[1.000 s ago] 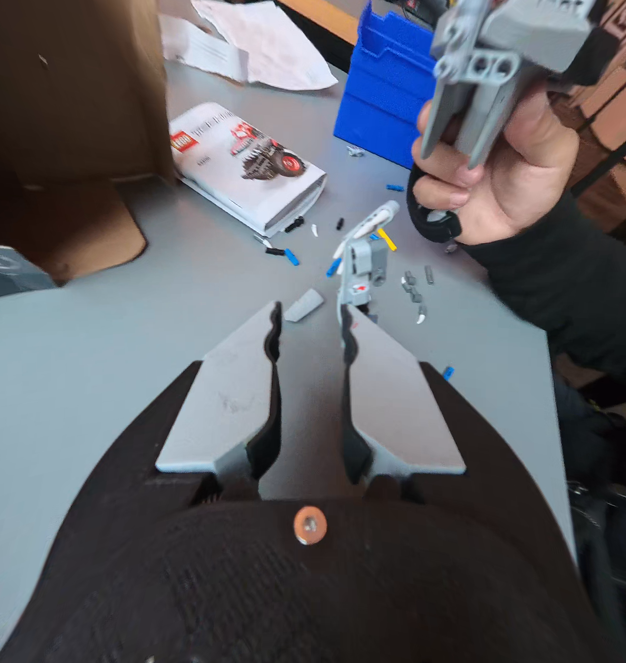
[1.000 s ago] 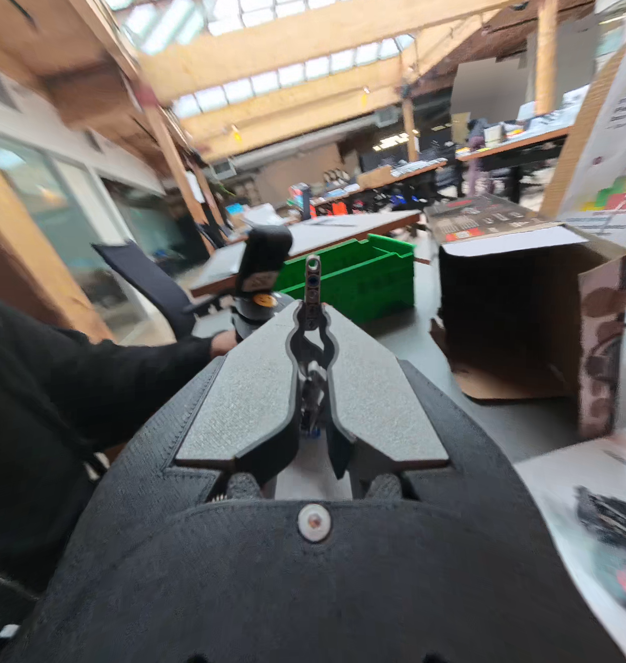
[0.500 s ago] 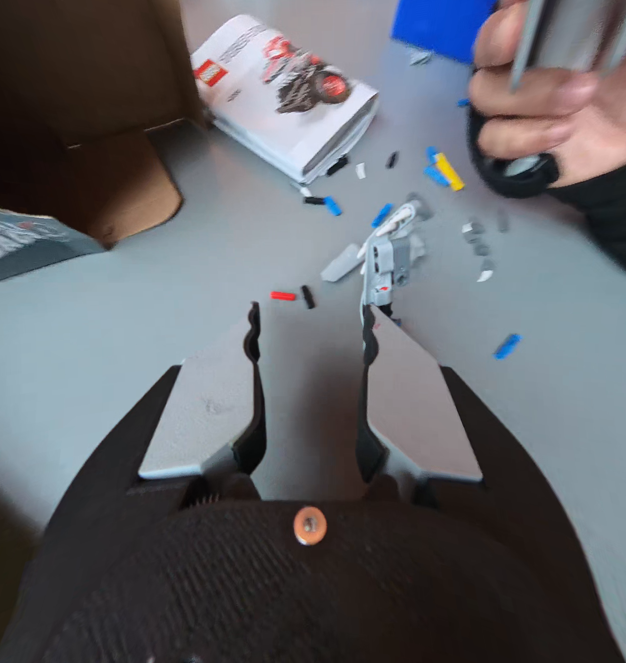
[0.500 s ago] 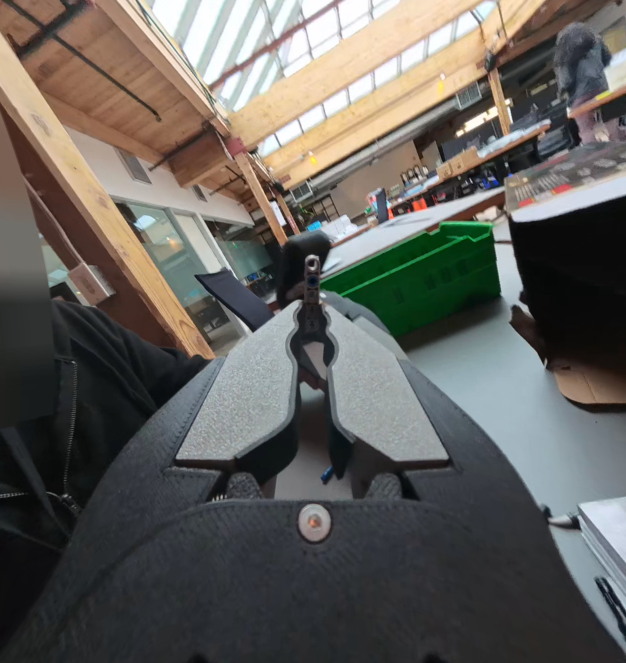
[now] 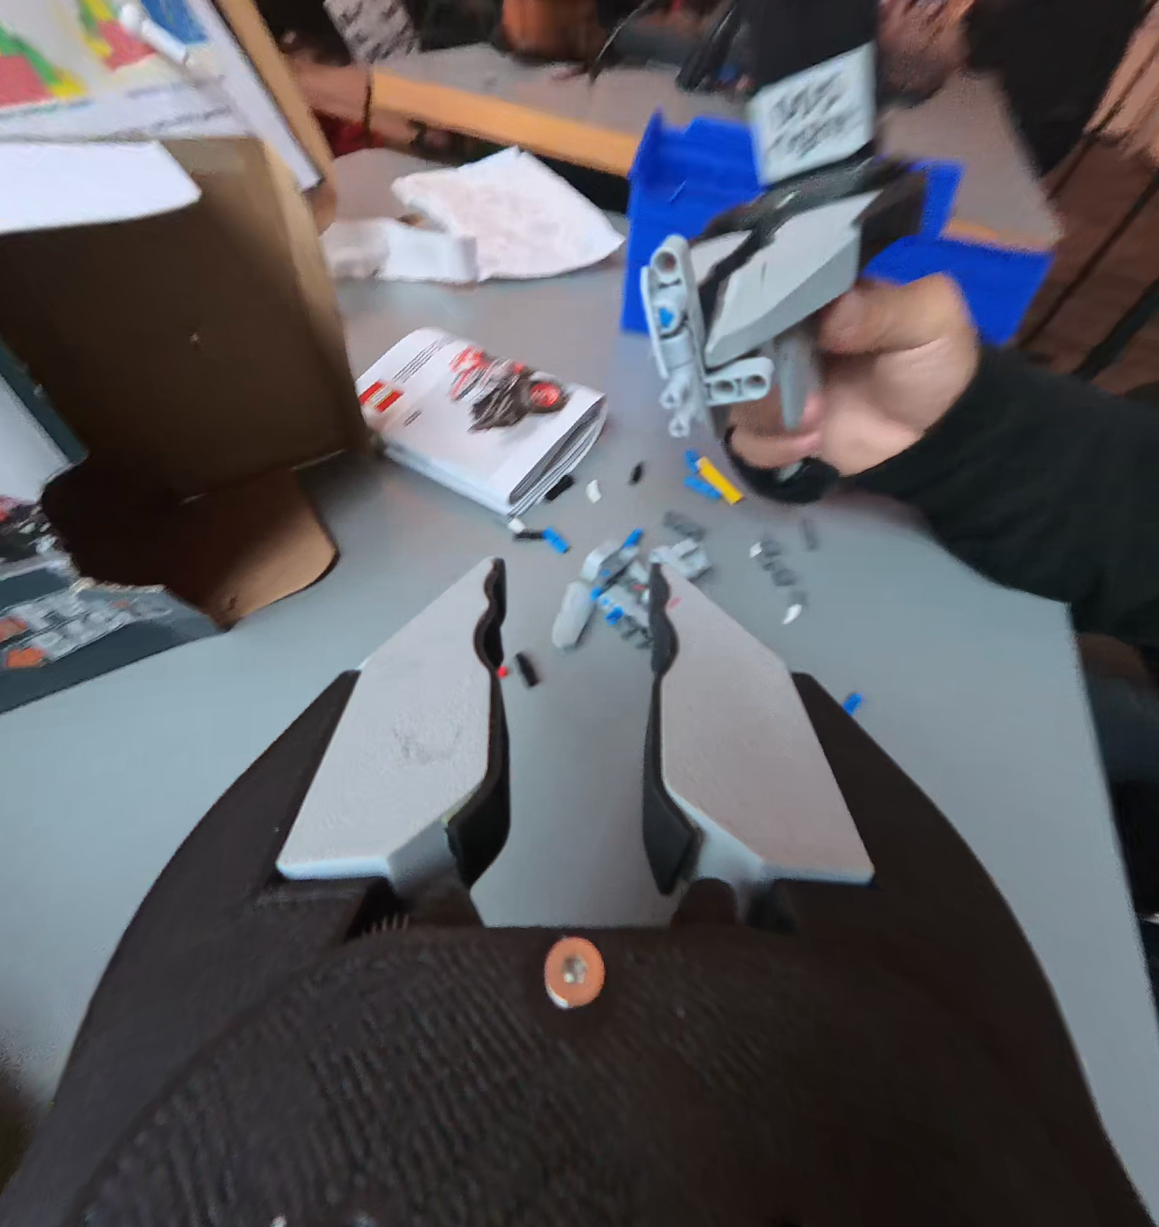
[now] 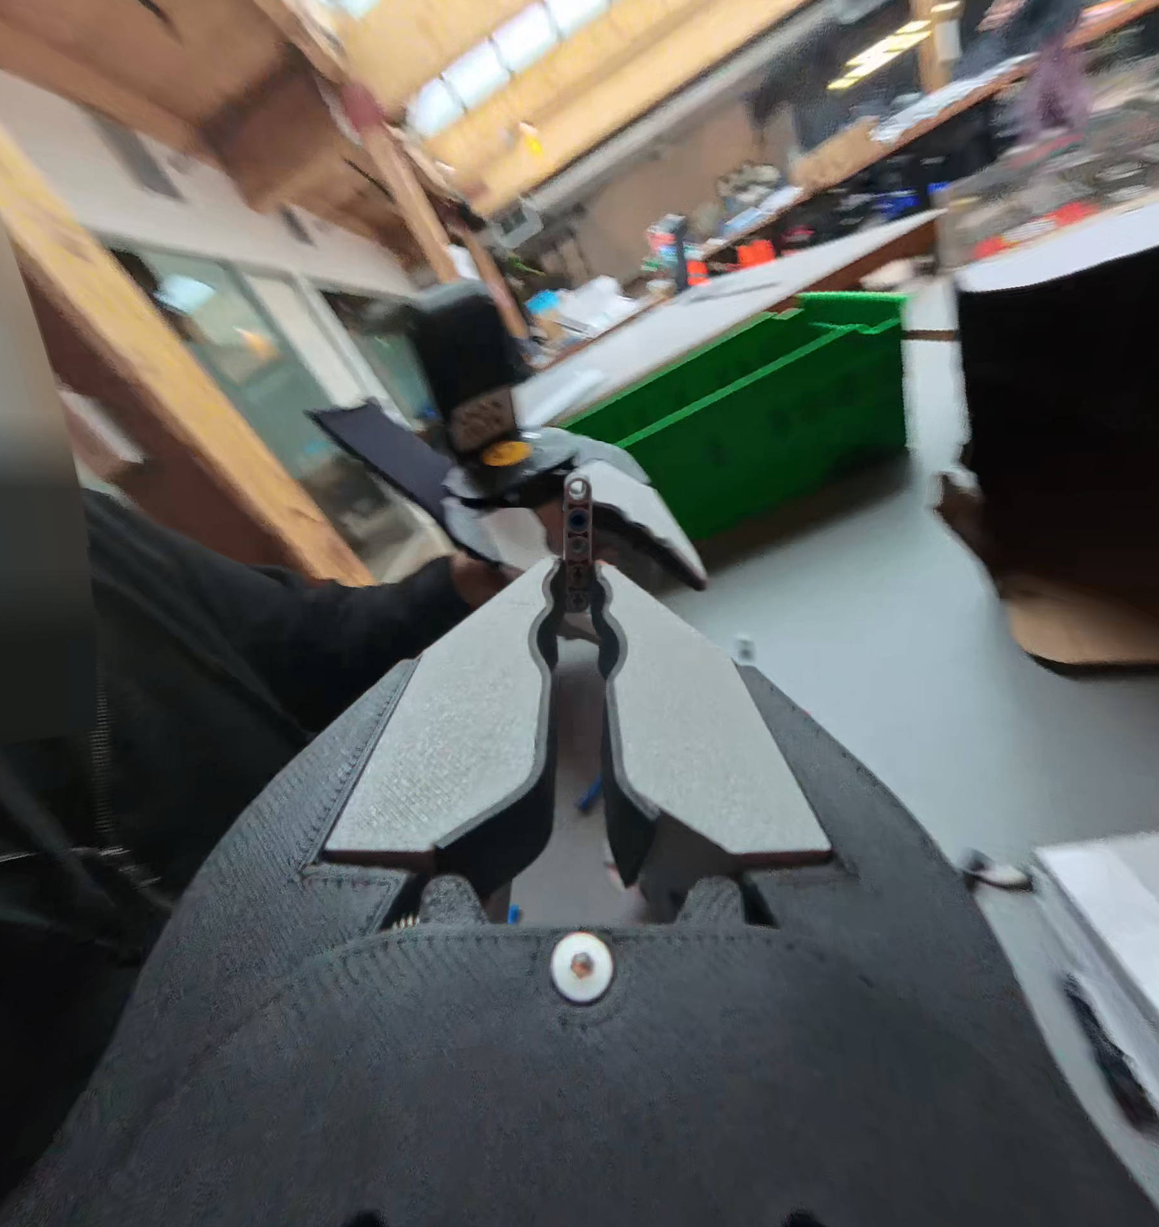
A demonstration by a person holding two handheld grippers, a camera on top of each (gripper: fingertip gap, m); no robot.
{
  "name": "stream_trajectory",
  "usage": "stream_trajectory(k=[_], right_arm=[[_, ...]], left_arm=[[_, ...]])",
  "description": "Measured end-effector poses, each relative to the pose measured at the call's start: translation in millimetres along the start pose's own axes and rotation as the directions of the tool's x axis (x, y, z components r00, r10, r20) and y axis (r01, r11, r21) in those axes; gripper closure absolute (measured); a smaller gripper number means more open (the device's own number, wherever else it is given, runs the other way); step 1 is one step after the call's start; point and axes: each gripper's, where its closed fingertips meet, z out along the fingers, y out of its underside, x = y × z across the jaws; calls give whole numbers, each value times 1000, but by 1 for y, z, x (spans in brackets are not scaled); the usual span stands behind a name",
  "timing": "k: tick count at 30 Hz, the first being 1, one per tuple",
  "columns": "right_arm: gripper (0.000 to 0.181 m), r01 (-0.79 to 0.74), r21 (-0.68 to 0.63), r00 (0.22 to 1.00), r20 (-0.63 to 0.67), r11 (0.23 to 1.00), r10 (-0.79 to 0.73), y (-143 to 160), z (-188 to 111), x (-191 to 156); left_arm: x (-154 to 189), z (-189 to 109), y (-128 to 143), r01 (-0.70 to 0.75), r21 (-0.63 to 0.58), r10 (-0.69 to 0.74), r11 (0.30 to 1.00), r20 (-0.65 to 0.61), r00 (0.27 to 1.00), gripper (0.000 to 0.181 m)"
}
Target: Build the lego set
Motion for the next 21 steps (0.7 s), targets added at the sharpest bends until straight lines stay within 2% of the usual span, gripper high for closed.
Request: stream_trajectory(k=[1,4,6,10,12,16,21], right_arm=[[178,-49,17,994,99,999,48,-2,0,-11],[178,-125,34,968,222,992,114,-3,3,-21],[178,-137,-9,964,230,990,136,6,10,-22],[177,-122,-57,956,261,991,133,16,20,-29],[178,-111,-70,961,246,991,125,18,22,-29],[177,-14,-107,992,120,994,27,24,25,-17],[177,124,-148,992,22,981,-122,27,26,-13]], left_arm=[[7,-2,-8,4,46,-2,999,-48,999,144],[41,-15,-31,26,187,23,982,-254,967,162],[50,-23,-43,67,251,18,966,-324,946,162],[49,-27,-45,119,252,-21,960,-361,932,163],[52,-27,-43,119,247,-17,962,-377,926,174],[43,-23,-33,70,205,2,976,-333,943,176],[40,-22,-27,84,192,-11,978,-353,936,177]])
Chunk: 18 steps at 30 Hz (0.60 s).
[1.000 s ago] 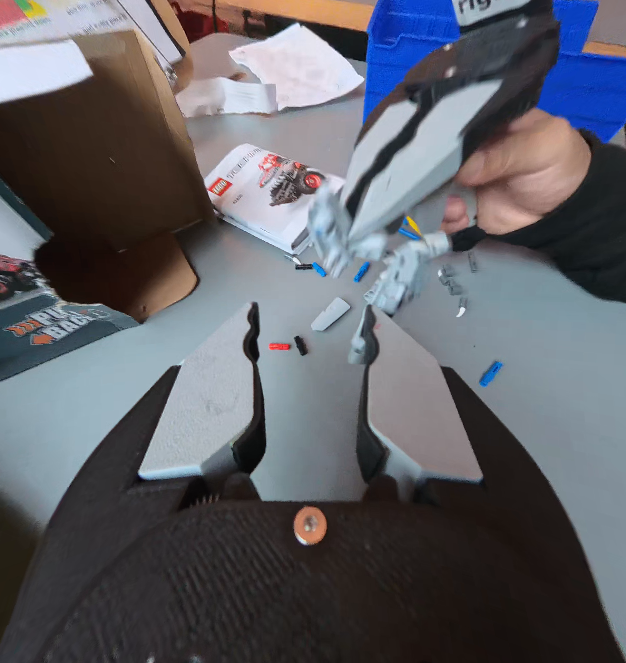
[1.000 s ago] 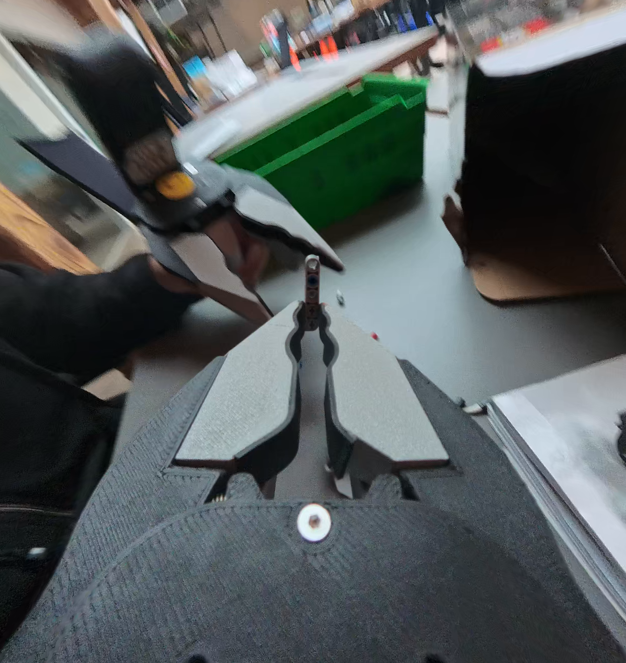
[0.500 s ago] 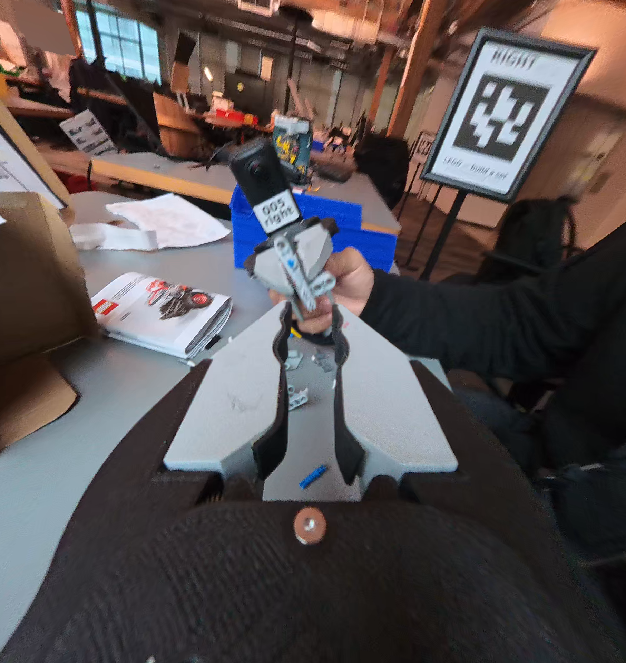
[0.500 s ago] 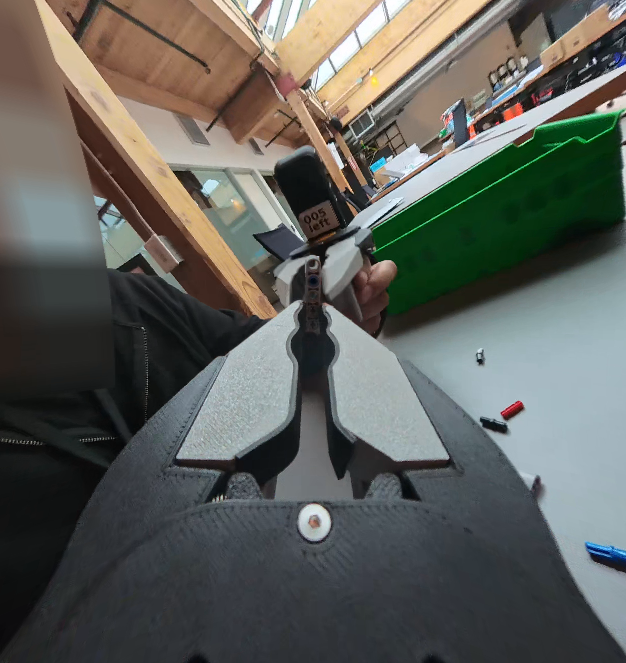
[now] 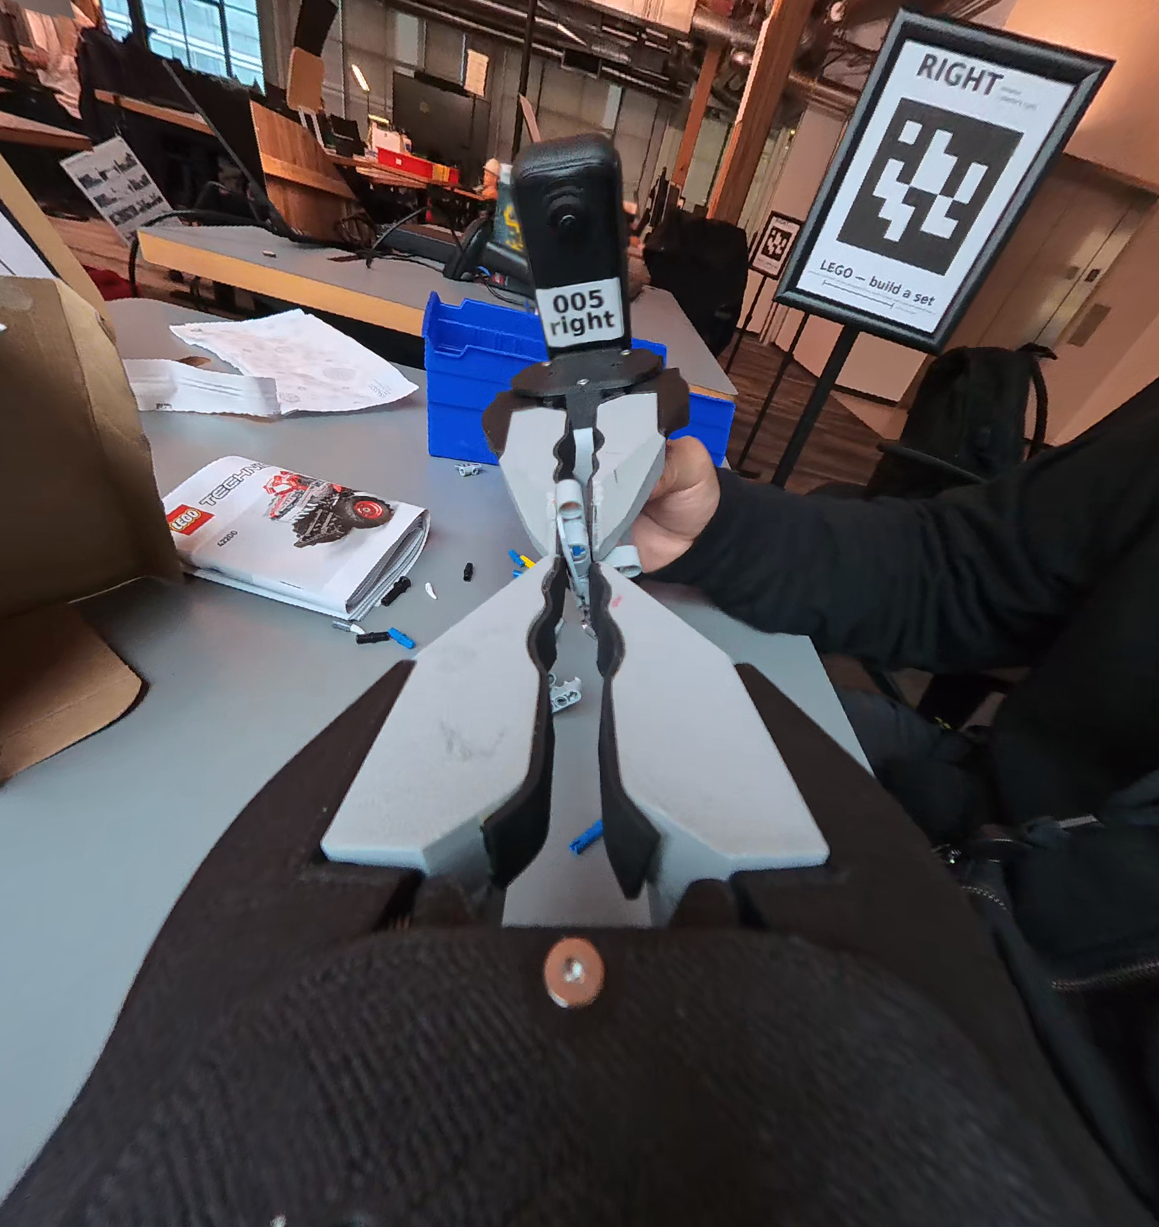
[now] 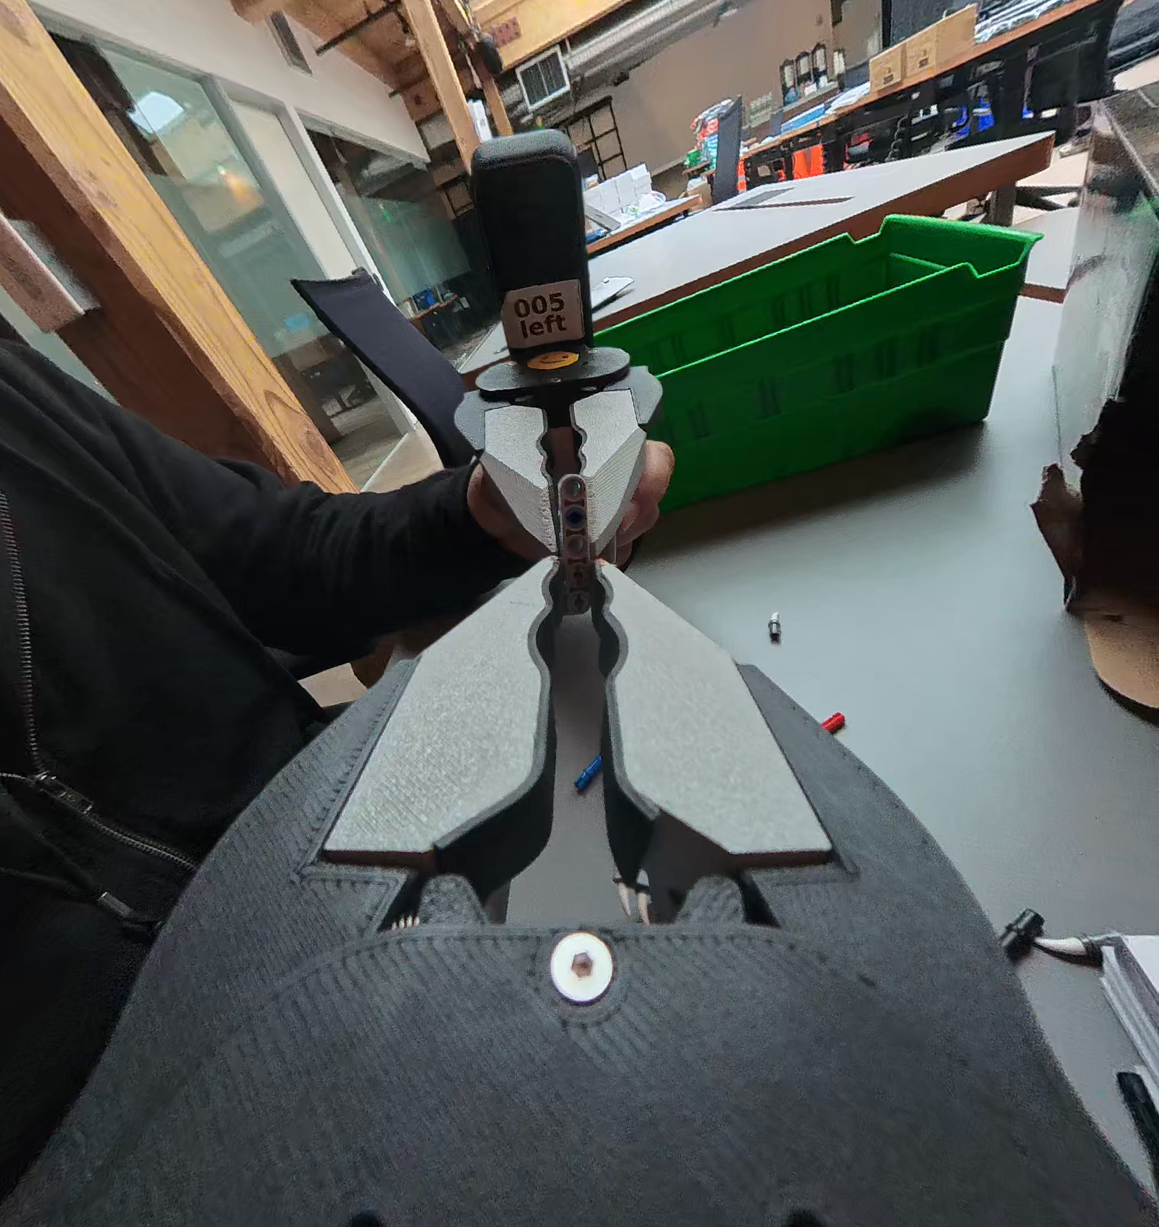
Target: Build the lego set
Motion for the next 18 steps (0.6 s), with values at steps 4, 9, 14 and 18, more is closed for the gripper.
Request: stream_trajectory(k=[4,9,14,18], right_arm=[[177,-51,31,999,22,998,50,-3,-2,1],[177,-66,22,998,24,998,66,-1,-2,2],[177,-105,3,994,30,994,105,3,-1,4],[177,-115,8,993,17,993,114,3,-2,8]], left_arm=[[-1,1,-1,99,24,-99,995,-39,994,177],[-2,1,-1,149,37,-147,988,-60,987,177],[-4,-1,0,166,31,-164,986,-66,984,176],[-10,-9,-8,167,72,-164,983,-44,985,176]])
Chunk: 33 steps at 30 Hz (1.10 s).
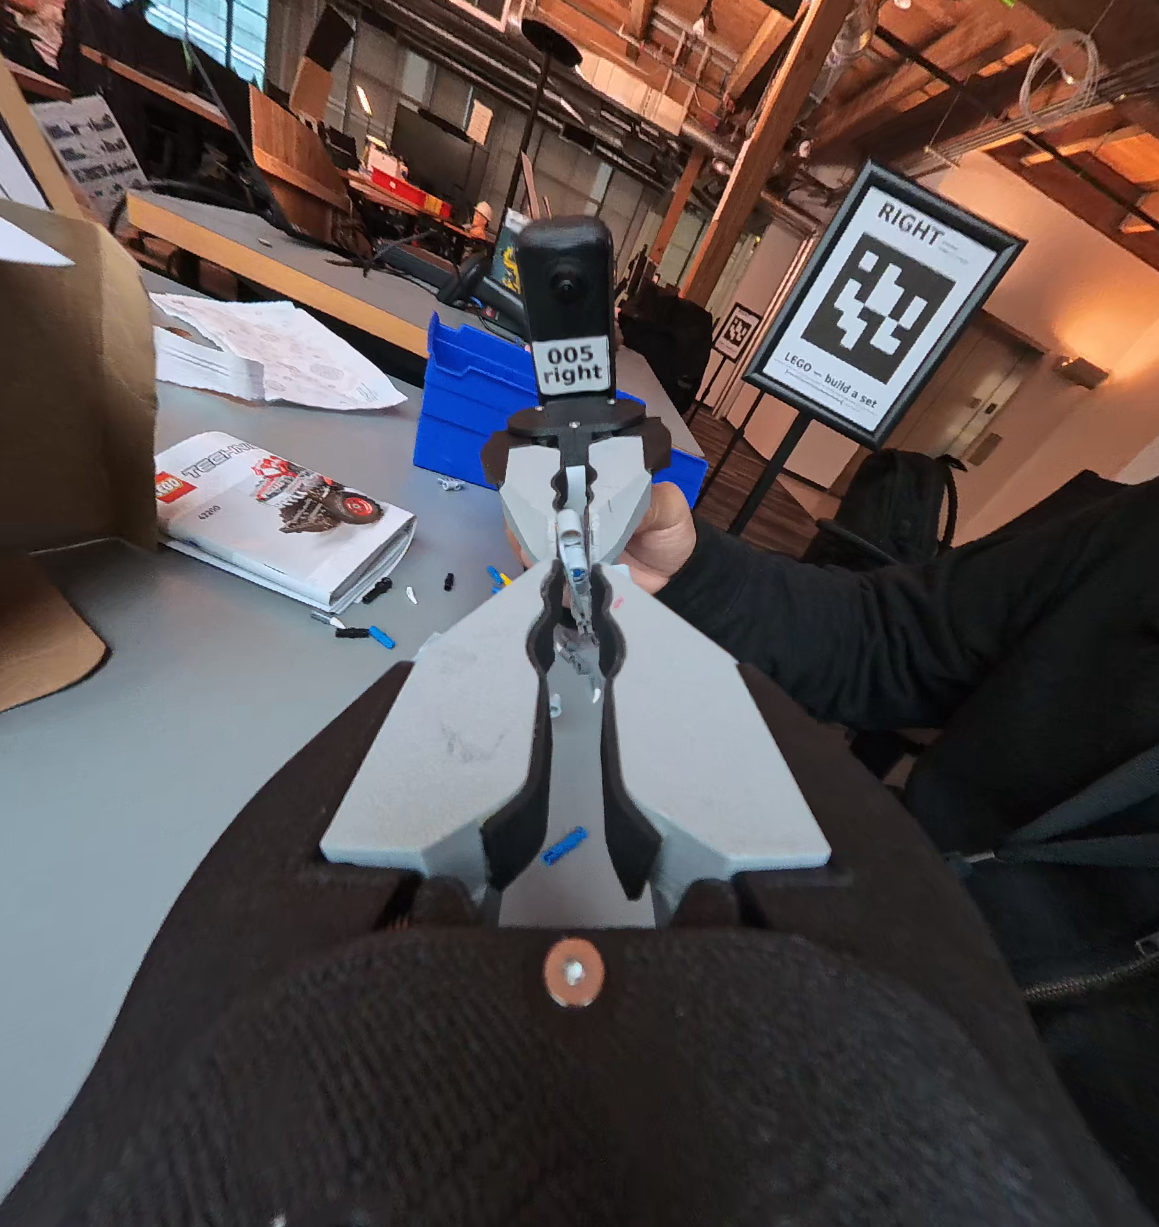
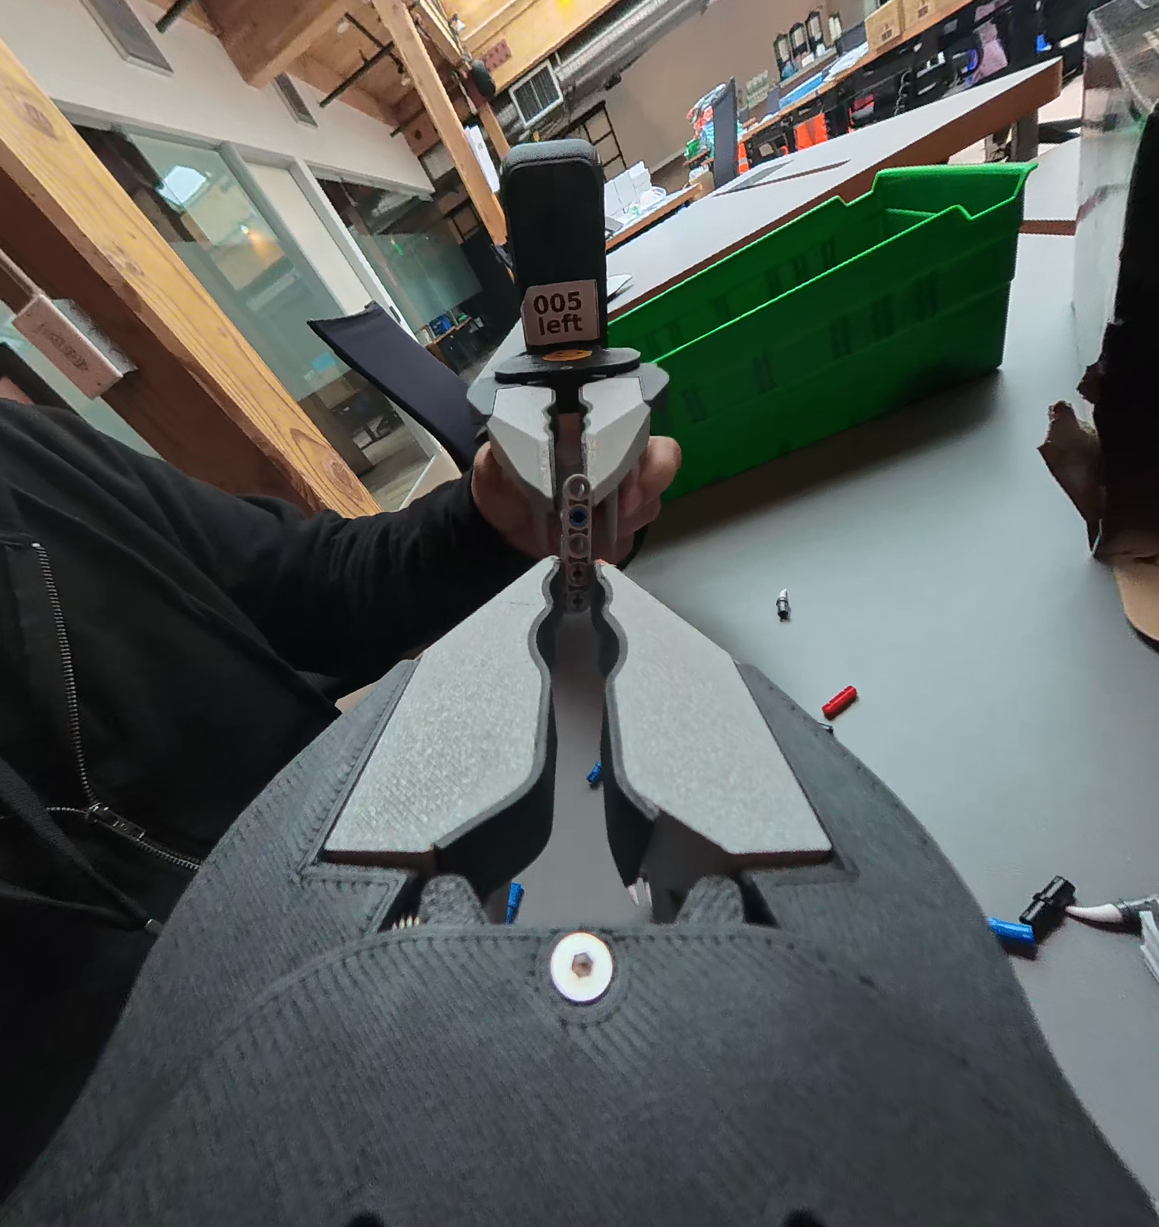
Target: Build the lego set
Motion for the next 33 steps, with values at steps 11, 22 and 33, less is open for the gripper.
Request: stream_trajectory(k=[11,22,33], right_arm=[[177,-23,-20,1000,14,1000,24,5,2,0],[177,106,-5,990,-93,994,-106,-4,-3,7],[177,180,-74,972,-139,981,-189,4,3,8]], left_arm=[[0,2,6,28,-28,-28,999,-18,999,175],[-5,1,4,33,7,-33,999,12,999,178],[-1,-2,-9,-187,37,182,982,108,977,181]])
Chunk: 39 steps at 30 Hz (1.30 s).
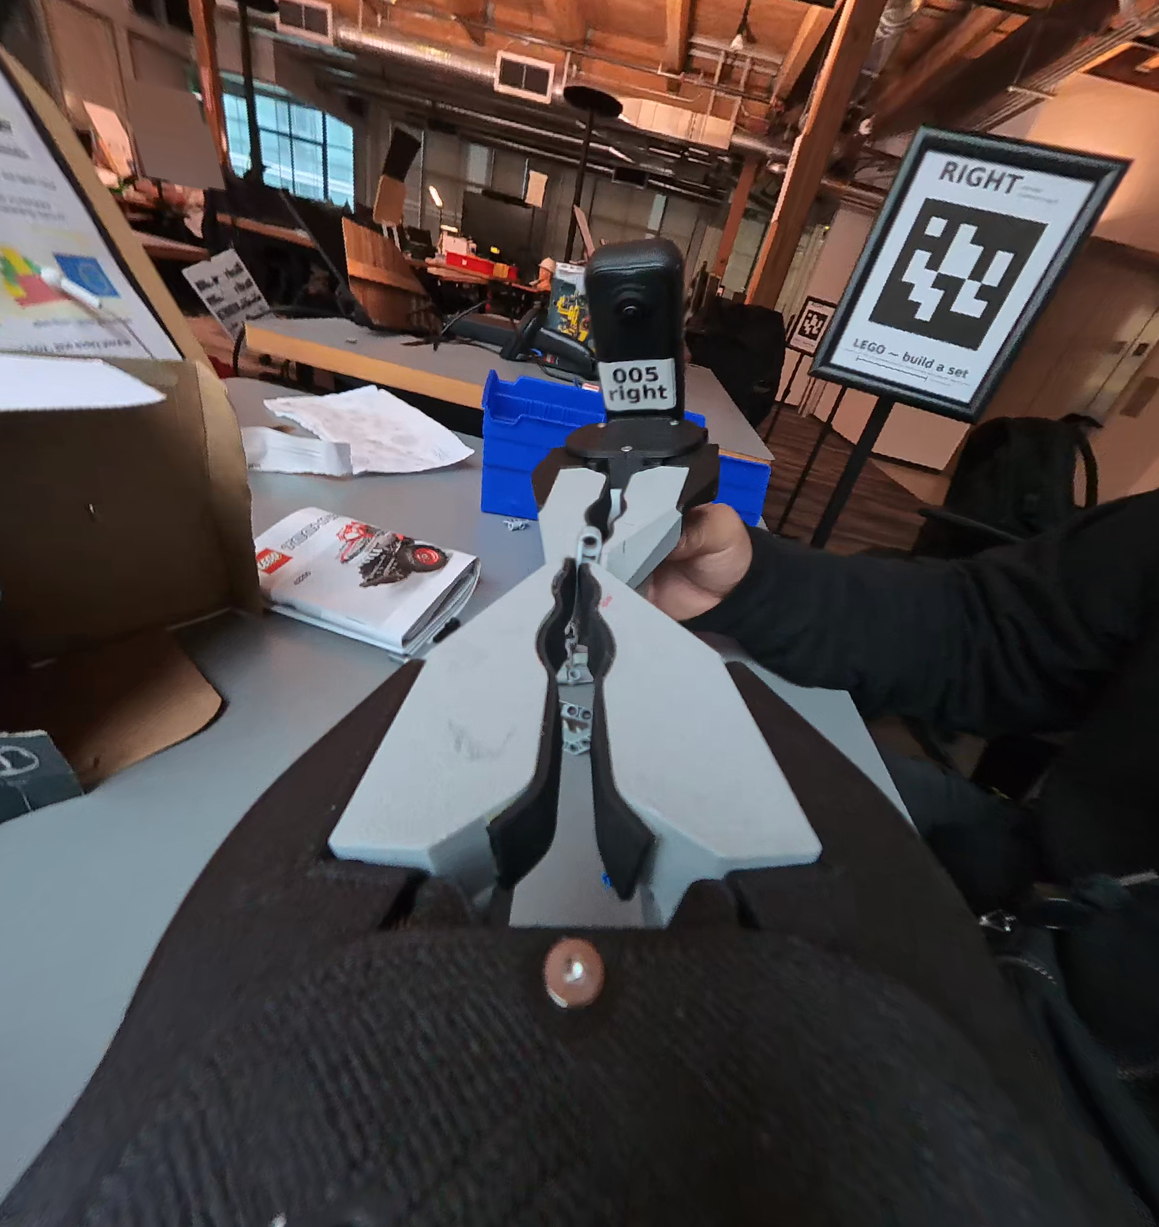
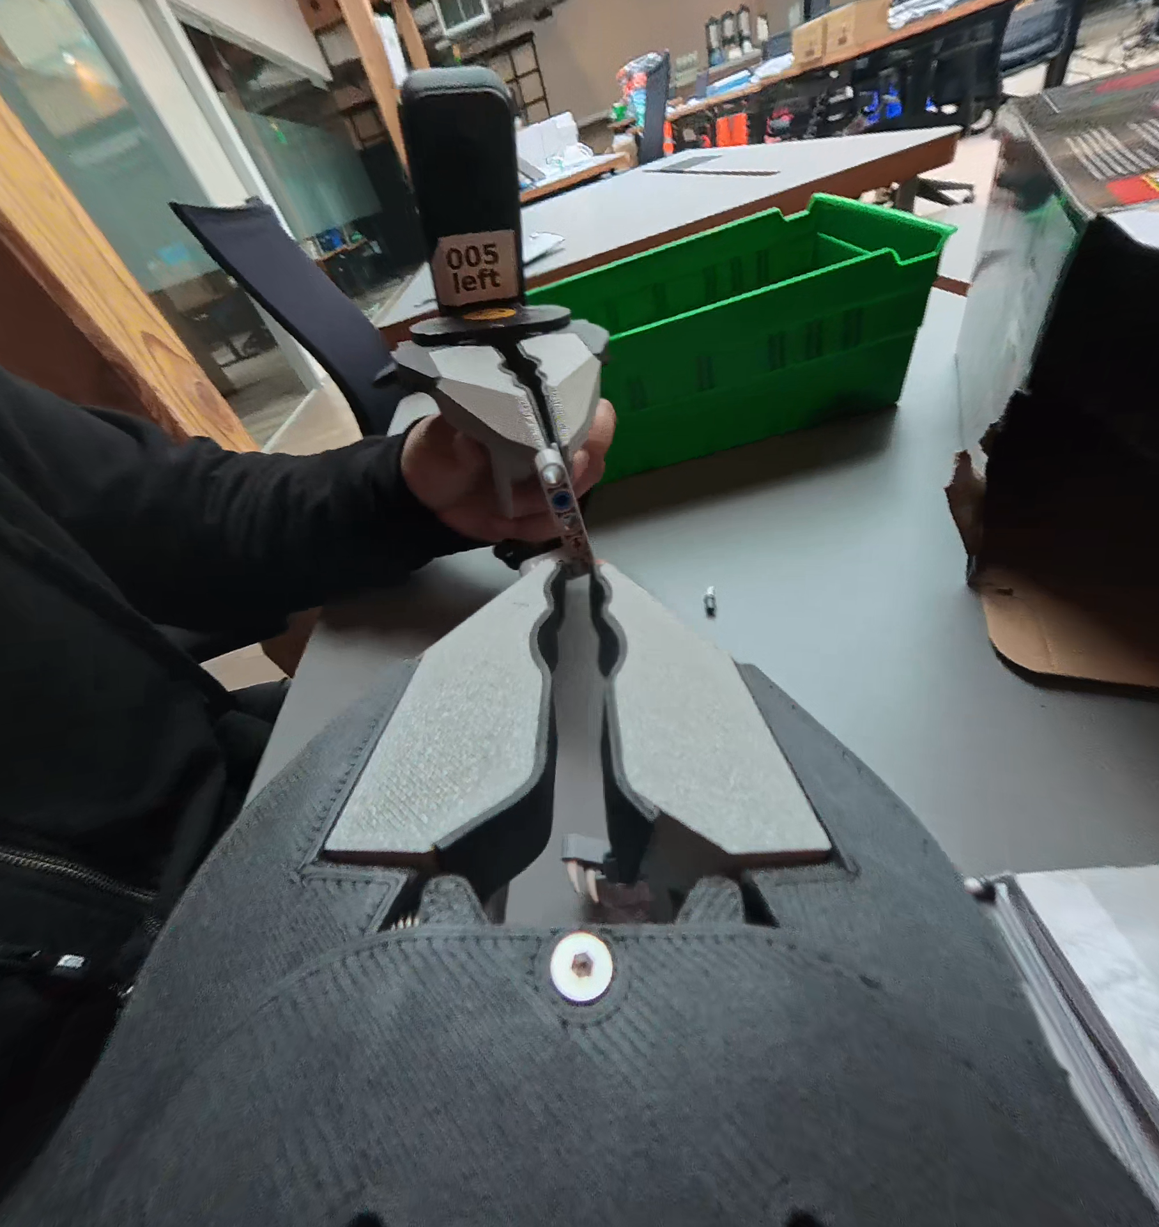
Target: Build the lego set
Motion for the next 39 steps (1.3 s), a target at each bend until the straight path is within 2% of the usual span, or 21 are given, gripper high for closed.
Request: stream_trajectory(k=[6,8,10,13,15,19,22,30,35,37,39], right_arm=[[163,19,73,1000,-8,997,-19,-14,-6,0],[164,47,63,999,17,997,-49,-12,-3,-7],[176,67,26,998,9,997,-67,-7,1,-7],[177,100,4,995,-10,995,-100,-5,2,-8],[177,96,-13,995,0,995,-96,-3,2,-9],[177,61,32,997,41,998,-62,-9,-1,-13],[177,45,44,996,71,998,-48,-11,-2,-16],[177,53,57,995,85,997,-58,-12,-2,-20],[177,32,97,995,87,995,-41,-17,-4,-18],[176,24,105,995,90,994,-34,-17,-2,-18],[177,18,103,995,97,994,-28,-16,0,-19]], left_arm=[[3,5,5,53,-15,-54,998,-27,998,181],[5,8,8,66,-26,-66,998,-31,997,181],[6,10,9,78,-25,-79,997,-35,996,181],[4,9,11,93,-36,-94,995,-33,995,181],[4,8,16,106,-90,-111,990,-53,992,181],[9,6,26,92,-169,-108,981,-84,991,169],[16,11,33,67,-206,-91,976,-110,990,176],[17,10,33,17,-202,-38,979,-98,994,178],[17,12,28,89,-171,-107,981,-99,989,178],[17,13,25,105,-156,-122,982,-105,987,170],[17,13,26,73,-161,-87,984,-86,992,176]])
